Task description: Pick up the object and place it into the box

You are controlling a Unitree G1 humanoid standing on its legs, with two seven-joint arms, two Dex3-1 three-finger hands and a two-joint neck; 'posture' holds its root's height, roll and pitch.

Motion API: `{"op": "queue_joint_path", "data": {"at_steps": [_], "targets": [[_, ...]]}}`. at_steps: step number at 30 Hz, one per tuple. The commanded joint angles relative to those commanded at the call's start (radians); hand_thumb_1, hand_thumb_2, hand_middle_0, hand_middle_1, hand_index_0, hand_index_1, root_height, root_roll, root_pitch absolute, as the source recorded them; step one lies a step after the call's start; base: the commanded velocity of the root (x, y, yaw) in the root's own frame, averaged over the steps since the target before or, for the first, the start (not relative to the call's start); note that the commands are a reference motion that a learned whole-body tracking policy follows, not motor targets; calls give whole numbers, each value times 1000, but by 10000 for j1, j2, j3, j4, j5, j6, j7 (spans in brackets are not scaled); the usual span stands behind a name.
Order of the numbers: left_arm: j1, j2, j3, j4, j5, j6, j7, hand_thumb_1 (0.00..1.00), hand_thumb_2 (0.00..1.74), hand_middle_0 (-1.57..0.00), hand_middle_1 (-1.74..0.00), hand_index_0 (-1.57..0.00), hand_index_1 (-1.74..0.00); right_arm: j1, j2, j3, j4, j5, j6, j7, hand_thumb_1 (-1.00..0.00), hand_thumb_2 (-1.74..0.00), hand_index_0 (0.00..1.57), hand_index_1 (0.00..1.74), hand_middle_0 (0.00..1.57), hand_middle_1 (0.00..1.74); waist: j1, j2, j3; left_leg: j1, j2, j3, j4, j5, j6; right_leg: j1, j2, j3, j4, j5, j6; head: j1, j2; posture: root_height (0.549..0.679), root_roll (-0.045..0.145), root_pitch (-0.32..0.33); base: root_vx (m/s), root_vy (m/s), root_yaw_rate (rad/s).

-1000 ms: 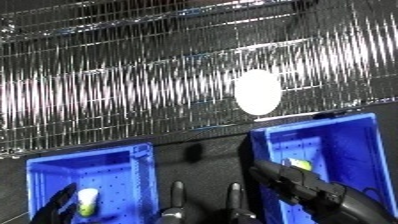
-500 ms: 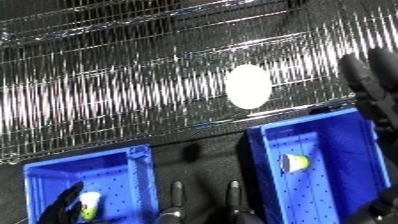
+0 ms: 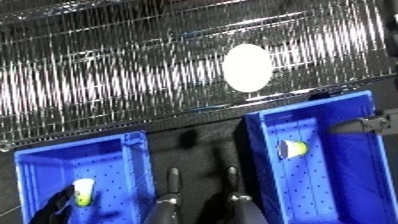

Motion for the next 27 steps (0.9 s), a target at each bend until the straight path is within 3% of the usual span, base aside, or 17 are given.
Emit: {"op": "queue_joint_path", "data": {"at_steps": [7,16,27], "targets": [[-23,4,-335,-231,-92,92,12,0,0,0,0,0,0,-907,-144,575,1319,145,-48,-54,0,0,0,0,0,0,152,209,70,-712,-132,-59,821,-324,110,-674,-69,58,796,-205,-144,683,404,651,72,22,-2,7,41],[160,98,-478,-783,-202,270,79,0,0,0,0,0,0,-1797,-289,1119,2288,171,-130,33,0,0,0,0,0,0,305,429,70,-1566,-231,9,1762,-709,258,-1526,-95,162,1790,-518,-297,1552,2142,640,73,45,29,11,28],[298,129,-719,-1261,-285,371,163,0,0,0,0,0,0,-2862,-442,1688,2879,123,64,139,0,0,0,0,0,0,506,658,70,-2473,-298,37,2599,-1006,368,-2439,-128,219,2664,-765,-422,1990,2416,628,72,78,21,14,27]]}}
